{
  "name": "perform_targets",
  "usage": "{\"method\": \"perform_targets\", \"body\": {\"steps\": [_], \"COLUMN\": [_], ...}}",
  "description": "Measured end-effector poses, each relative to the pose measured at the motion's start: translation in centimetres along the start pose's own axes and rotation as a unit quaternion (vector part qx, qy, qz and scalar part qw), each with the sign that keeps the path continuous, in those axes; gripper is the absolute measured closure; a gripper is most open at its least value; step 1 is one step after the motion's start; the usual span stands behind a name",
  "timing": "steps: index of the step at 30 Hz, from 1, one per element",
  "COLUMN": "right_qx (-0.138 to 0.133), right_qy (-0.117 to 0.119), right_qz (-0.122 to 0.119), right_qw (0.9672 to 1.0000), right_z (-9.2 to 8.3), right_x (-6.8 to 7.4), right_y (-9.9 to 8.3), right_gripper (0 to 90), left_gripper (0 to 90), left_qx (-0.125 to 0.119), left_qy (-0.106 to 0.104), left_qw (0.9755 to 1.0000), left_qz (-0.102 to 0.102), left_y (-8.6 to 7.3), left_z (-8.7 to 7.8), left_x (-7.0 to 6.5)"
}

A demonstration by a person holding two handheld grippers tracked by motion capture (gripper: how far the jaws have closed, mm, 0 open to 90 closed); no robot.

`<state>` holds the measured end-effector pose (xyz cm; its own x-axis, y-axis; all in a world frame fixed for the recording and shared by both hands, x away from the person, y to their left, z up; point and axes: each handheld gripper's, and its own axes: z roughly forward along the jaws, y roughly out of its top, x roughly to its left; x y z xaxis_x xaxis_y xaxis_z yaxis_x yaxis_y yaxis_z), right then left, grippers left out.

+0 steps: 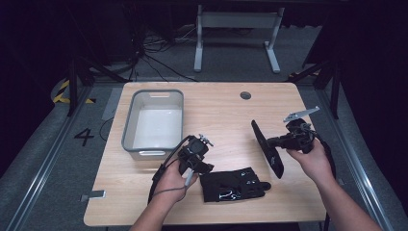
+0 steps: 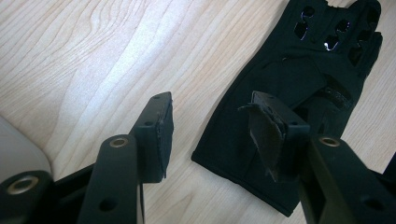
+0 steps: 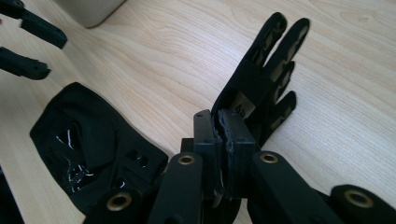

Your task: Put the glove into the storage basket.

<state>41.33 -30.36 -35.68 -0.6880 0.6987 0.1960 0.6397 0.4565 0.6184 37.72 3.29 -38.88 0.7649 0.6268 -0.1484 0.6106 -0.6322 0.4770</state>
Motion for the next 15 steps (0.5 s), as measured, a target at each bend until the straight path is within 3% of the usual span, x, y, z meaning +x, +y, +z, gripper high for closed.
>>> {"method": "perform_targets", "body": {"steps": [4, 9, 15], "right_qx": [-0.012, -0.011, -0.018], "right_qy": [0.0, -0.005, -0.014], "right_qz": [0.005, 0.036, 0.056], "right_qw": [0.9999, 0.9993, 0.9982], "right_z": [-0.7, -0.9, -1.2], "right_x": [-0.4, -2.0, -3.2], "right_y": [-0.6, -1.7, -2.7], "right_gripper": [86.3, 85.8, 84.9], "left_gripper": [50.2, 50.1, 50.0], "left_qx": [0.002, 0.002, 0.005], "left_qy": [-0.002, -0.004, -0.005], "left_qw": [1.0, 1.0, 1.0], "left_qz": [0.002, 0.0, 0.003], "left_y": [0.1, 0.2, 0.3], "left_z": [0.2, 0.4, 0.5], "left_x": [0.0, -0.1, -0.1]}}
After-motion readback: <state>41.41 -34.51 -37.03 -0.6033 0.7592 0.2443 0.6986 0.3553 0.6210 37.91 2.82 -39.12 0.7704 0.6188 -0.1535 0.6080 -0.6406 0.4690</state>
